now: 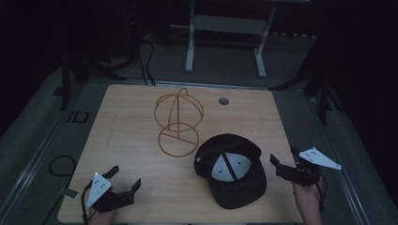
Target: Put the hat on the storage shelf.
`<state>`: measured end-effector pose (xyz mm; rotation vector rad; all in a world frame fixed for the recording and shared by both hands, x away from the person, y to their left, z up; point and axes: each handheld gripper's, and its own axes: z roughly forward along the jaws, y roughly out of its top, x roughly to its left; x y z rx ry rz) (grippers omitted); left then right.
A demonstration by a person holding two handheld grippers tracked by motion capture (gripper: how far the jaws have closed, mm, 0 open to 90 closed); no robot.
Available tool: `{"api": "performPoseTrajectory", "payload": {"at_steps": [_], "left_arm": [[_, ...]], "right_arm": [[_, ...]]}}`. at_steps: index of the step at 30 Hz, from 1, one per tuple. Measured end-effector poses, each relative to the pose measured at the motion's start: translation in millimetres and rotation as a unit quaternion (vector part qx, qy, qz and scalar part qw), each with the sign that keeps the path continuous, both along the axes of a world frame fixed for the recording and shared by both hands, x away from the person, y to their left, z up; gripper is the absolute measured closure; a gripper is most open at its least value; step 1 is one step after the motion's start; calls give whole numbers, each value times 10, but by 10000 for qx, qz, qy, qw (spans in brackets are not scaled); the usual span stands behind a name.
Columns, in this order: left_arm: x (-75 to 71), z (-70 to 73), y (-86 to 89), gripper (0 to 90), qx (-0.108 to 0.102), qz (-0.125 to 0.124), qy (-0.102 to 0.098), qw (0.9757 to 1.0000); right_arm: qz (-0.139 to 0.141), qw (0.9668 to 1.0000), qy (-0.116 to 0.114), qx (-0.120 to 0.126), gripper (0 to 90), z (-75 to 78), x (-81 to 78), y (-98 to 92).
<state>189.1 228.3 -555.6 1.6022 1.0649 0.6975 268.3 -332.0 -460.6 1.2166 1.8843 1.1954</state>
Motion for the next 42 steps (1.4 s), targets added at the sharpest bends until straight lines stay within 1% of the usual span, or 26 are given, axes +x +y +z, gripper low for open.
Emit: {"api": "performPoseTrajectory", "payload": {"at_steps": [2, 4, 5, 7, 9, 10, 11, 12, 13, 15, 18, 20, 21, 22, 23, 24, 25, 26, 27, 28, 29, 31, 34, 36, 39, 42], "left_arm": [[-9, 14, -25, 49, 83, -69, 82, 9999], [-23, 35, -47, 49, 161, -125, 103, 9997], [-27, 47, -57, 49, 197, -163, 122, 9996], [-33, 51, -76, 48, 222, -249, 129, 9994], [-37, 53, -95, 29, 290, -272, 140, 9991], [-43, 55, -104, 22, 299, -278, 115, 9991], [-44, 58, -110, 22, 307, -292, 103, 9990], [-46, 59, -113, 22, 316, -296, 88, 9990], [-43, 58, -114, 22, 299, -348, 105, 9989], [-37, 47, -116, 22, 301, -363, 161, 9988], [-34, 38, -110, 22, 268, -404, 177, 9987], [-34, 42, -107, 22, 273, -405, 157, 9987], [-34, 41, -107, 22, 281, -398, 148, 9987], [-31, 39, -107, 22, 286, -405, 151, 9987], [-33, 35, -109, 22, 302, -373, 140, 9988], [-31, 34, -107, 22, 299, -380, 143, 9987], [-29, 34, -107, 23, 290, -387, 151, 9987], [-31, 33, -105, 22, 286, -357, 147, 9988], [-30, 35, -103, 23, 261, -361, 158, 9989], [-27, 35, -102, 23, 258, -364, 181, 9988], [-27, 32, -100, 23, 253, -343, 183, 9989], [-18, 29, -96, 24, 229, -378, 236, 9987], [-15, 23, -99, 24, 204, -392, 264, 9987], [-12, 21, -102, 24, 191, -424, 280, 9985], [-11, 18, -112, 24, 202, -451, 291, 9984], [-15, 19, -125, 24, 190, -461, 273, 9984]], "right_arm": [[187, 9998, -10, -8, 123, 56, 14, 66], [387, 9992, -21, 41, 121, 89, 38, 126], [503, 9987, 44, 51, 120, 100, 56, 161], [704, 9975, 39, -16, 114, 105, 79, 246], [844, 9962, 53, -188, 111, 96, 99, 353], [951, 9952, 30, -222, 109, 91, 107, 401], [1025, 9946, 40, -162, 107, 80, 124, 444], [1025, 9946, 70, -113, 107, 67, 149, 491], [1089, 9938, 156, -139, 107, 49, 178, 536], [1038, 9938, 217, -344, 109, 6, 244, 628], [1014, 9911, 304, -805, 216, -31, 344, 728], [1076, 9899, 376, -846, 287, -43, 407, 770], [1143, 9884, 436, -903, 373, -49, 435, 790], [1241, 9858, 482, -1028, 398, -60, 458, 816], [1202, 9846, 466, -1184, 450, -75, 473, 847], [1266, 9823, 532, -1274, 545, -89, 486, 872], [1239, 9809, 478, -1425, 620, -102, 485, 897], [1115, 9805, 434, -1558, 722, -104, 481, 914], [1122, 9798, 437, -1595, 829, -99, 481, 916], [1096, 9800, 419, -1604, 865, -91, 477, 913], [1100, 9797, 443, -1615, 872, -90, 475, 916], [1091, 9780, 378, -1737, 877, -96, 459, 934], [1109, 9805, 346, -1584, 880, -80, 441, 926], [1146, 9831, 353, -1386, 881, -55, 425, 917], [1207, 9842, 277, -1263, 882, 4, 389, 927], [1303, 9868, 279, -917, 883, 88, 368, 918]]}}
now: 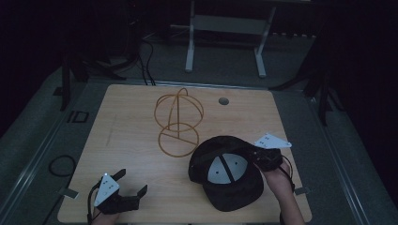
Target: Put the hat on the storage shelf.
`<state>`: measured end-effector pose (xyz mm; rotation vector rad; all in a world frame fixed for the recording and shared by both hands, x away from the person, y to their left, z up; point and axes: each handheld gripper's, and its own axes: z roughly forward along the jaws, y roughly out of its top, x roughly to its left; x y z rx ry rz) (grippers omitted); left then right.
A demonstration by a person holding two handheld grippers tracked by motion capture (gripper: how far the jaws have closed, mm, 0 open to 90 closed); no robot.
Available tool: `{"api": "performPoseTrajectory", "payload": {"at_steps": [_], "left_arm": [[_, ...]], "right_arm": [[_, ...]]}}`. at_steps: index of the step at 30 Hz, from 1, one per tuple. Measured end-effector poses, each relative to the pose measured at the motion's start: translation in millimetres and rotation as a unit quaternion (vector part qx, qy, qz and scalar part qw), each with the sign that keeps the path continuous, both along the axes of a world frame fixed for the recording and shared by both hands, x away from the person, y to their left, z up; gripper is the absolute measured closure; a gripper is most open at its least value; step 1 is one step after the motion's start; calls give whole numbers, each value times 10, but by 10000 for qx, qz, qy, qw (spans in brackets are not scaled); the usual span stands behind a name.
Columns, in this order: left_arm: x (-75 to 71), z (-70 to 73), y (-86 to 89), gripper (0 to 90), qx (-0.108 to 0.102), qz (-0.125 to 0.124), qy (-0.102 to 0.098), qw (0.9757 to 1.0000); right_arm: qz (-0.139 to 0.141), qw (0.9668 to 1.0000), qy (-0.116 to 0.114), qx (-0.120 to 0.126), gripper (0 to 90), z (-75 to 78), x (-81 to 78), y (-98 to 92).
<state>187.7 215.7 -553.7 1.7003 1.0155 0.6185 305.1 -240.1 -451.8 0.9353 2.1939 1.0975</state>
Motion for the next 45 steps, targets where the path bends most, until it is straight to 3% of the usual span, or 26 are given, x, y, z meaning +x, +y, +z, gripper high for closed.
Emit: {"api": "performPoseTrajectory", "payload": {"at_steps": [6, 13, 20, 26, 31, 35, 41, 45], "left_arm": [[-12, 12, -48, 24, -15, -155, -9, 9999], [-39, 31, -147, 24, 50, -202, -120, 9997], [-15, 33, -269, 24, 16, -453, -40, 9990], [41, 92, -424, 36, -104, -720, -20, 9973], [101, 131, -613, 45, -74, -922, -80, 9957], [177, 179, -793, 54, -118, -1098, -99, 9938], [260, 243, -1063, 58, -22, -1387, -153, 9902], [309, 300, -1215, 69, -92, -1578, -180, 9873]], "right_arm": [[81, 9992, -201, 343, 883, 217, -66, -19], [30, 9977, -504, 446, 882, 448, -90, -34], [-78, 9957, -732, 564, 883, 654, -90, -78], [-111, 9918, -944, 852, 882, 855, -131, -107], [-160, 9883, -1172, 968, 882, 979, -175, -120], [-173, 9873, -1171, 1058, 882, 1014, -176, -127], [-172, 9879, -1085, 1094, 882, 954, -185, -119], [-184, 9876, -1056, 1146, 882, 922, -204, -131]]}}
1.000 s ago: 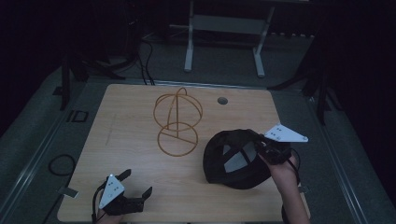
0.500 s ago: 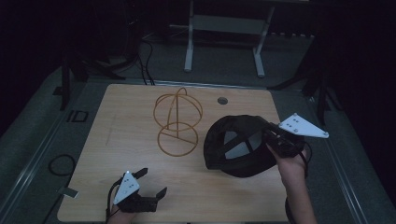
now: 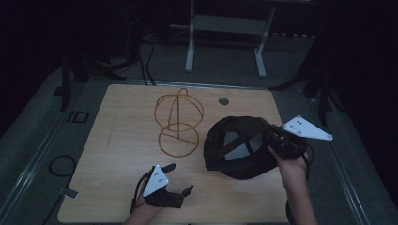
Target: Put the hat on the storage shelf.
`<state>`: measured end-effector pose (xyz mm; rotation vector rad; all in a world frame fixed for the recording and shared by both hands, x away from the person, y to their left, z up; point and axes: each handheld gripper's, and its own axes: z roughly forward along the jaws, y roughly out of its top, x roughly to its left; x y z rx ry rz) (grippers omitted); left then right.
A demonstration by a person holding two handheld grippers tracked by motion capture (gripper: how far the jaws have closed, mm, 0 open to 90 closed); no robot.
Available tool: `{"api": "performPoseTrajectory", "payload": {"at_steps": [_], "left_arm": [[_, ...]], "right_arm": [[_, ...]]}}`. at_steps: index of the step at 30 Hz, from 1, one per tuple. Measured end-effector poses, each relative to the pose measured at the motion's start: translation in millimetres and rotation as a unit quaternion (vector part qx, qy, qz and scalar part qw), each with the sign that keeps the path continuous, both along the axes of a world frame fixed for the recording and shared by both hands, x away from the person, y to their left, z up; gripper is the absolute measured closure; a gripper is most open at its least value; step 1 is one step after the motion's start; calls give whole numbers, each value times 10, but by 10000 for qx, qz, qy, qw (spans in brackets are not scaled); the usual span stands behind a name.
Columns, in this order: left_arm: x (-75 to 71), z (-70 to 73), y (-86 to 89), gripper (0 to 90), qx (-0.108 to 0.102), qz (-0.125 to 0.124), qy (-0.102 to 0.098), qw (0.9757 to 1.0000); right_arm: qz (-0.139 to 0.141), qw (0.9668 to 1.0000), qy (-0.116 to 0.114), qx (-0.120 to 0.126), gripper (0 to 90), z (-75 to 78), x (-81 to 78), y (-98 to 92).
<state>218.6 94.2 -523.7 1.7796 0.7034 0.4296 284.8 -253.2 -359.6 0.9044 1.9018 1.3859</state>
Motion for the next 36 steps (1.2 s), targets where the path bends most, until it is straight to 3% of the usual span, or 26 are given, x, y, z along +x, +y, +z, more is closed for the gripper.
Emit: {"api": "performPoseTrajectory", "payload": {"at_steps": [8, 14, 18, 21, 24, 26, 28, 32, 36], "left_arm": [[88, 152, -240, 105, -164, -195, -125, 9996], [115, 242, -376, 155, -130, -425, -156, 9989], [150, 279, -455, 180, -214, -391, -193, 9988], [151, 298, -494, 260, -309, -465, -143, 9983], [156, 312, -525, 432, -395, -489, -92, 9980], [176, 313, -522, 537, -516, -363, -100, 9980], [202, 322, -514, 572, -630, -259, -54, 9977], [203, 400, -500, 767, -601, 72, -304, 9977], [222, 490, -469, 811, -669, 253, -354, 9968]], "right_arm": [[101, 9997, -40, 209, 882, -70, -63, -1], [146, 9994, -112, 310, 882, -87, -113, -21], [176, 9992, -133, 331, 882, -81, -140, -34], [241, 9989, -194, 362, 881, -69, -172, -41], [266, 9989, -225, 320, 882, -58, -196, -37], [234, 9990, -264, 257, 881, -54, -209, -37], [182, 9991, -279, 258, 881, -57, -225, -52], [155, 9993, -272, 206, 881, -83, -246, -71], [178, 9991, -273, 269, 881, -121, -274, -89]]}}
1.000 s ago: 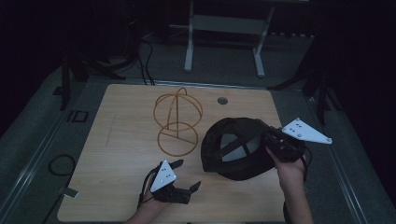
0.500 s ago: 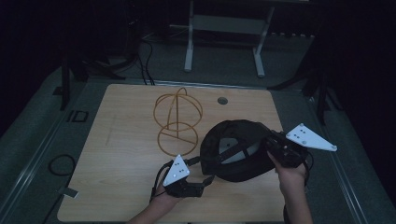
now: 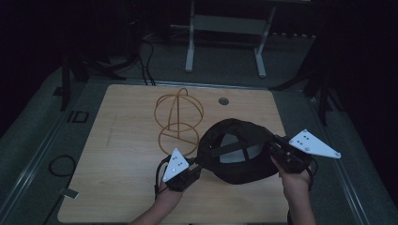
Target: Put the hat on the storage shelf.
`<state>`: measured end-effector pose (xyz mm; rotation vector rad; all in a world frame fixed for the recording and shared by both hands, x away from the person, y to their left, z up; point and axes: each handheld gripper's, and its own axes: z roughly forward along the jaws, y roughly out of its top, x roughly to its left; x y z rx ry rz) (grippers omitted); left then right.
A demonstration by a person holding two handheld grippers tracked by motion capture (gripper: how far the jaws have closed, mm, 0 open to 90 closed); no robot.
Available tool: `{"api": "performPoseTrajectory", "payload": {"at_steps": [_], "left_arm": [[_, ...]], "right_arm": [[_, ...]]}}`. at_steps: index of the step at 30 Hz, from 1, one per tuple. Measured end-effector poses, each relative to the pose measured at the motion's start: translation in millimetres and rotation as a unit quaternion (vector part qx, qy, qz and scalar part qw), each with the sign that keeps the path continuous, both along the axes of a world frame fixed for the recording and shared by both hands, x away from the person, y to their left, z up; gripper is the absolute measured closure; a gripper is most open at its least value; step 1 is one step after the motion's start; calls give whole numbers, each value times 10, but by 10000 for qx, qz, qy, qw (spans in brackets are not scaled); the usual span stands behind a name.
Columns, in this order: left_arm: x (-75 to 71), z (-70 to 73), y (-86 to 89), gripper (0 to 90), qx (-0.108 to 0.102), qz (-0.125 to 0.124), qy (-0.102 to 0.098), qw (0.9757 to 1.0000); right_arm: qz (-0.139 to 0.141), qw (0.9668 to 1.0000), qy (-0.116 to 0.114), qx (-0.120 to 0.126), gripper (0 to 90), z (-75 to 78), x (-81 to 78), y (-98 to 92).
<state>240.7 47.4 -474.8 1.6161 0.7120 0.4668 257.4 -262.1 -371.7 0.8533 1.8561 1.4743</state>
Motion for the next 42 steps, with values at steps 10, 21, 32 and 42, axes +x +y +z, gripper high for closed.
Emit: {"api": "performPoseTrajectory", "payload": {"at_steps": [10, 21, 32, 42], "left_arm": [[72, 179, 134, 839, -295, 315, 36, 9991], [86, 408, 136, 848, -177, 452, -205, 9986], [99, 566, 162, 854, -122, 133, -344, 9992], [76, 647, 156, 856, -190, -2, -415, 9990]], "right_arm": [[-52, 9999, 107, 110, 879, -234, -208, -42], [-41, 9985, 527, 128, 879, -694, -427, -85], [324, 9971, 617, 307, 764, -772, -508, -57], [481, 9960, 711, 261, 465, -790, -712, -107]]}}
